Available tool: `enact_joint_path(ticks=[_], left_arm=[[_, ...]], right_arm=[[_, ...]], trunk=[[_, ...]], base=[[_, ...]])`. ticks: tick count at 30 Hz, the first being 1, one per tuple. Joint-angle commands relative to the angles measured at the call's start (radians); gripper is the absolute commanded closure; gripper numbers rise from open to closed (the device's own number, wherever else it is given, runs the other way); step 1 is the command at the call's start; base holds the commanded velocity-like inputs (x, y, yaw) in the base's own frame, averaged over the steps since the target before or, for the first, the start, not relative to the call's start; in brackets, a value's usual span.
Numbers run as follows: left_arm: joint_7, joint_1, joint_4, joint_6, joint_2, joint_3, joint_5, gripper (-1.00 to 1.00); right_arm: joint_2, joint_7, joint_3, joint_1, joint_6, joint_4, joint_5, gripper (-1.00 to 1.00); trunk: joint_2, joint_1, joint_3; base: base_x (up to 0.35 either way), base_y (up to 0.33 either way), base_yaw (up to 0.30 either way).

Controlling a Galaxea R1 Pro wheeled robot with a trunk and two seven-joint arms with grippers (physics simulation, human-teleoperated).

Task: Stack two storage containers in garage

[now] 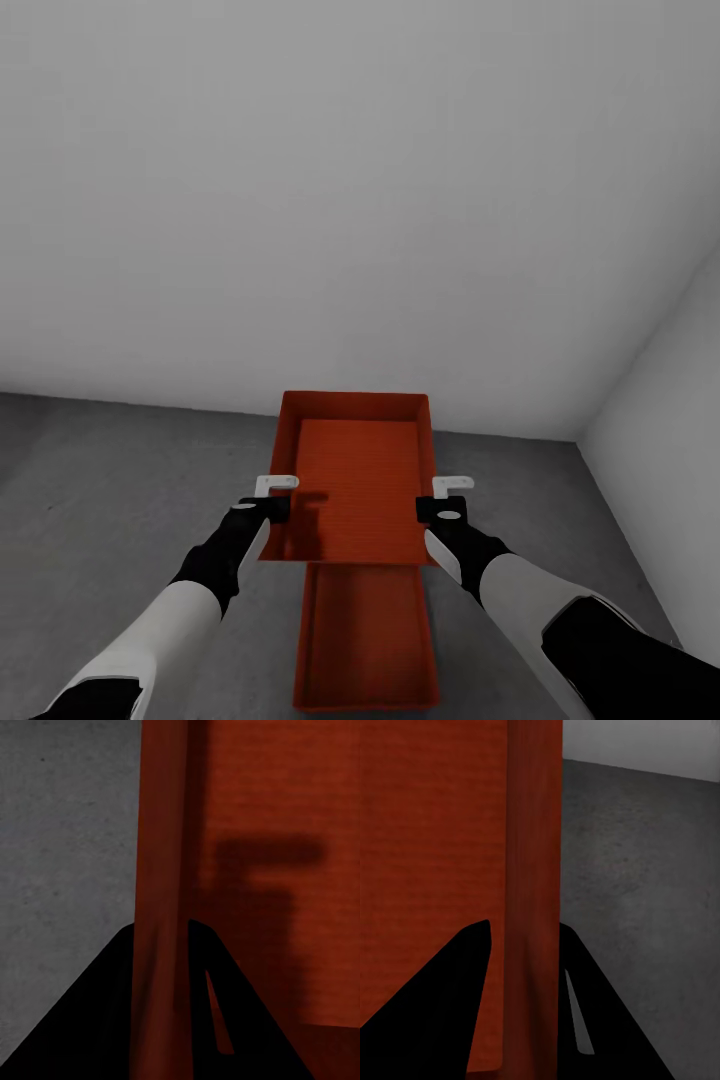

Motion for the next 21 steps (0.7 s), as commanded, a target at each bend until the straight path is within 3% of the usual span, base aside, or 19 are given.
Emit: enact_joint_path(ticks=[1,21], left_arm=[[-0.002,0.000,0.000,0.006,-0.040,0.015,-0.004,1.00],[-0.001,0.000,0.000,0.007,-0.040,0.015,-0.001,1.00]], right_arm=[[0.004,-0.001,-0.016,-0.001,-0.017,-0.007,0.015,1.00],[0.004,0.000,-0.016,-0.001,-0.017,-0.007,0.017,1.00]], trunk=[[-0.001,0.000,-0.001],[-0.001,0.000,-0.001]], base=[[0.000,0.000,0.020],[0.000,0.000,0.026]])
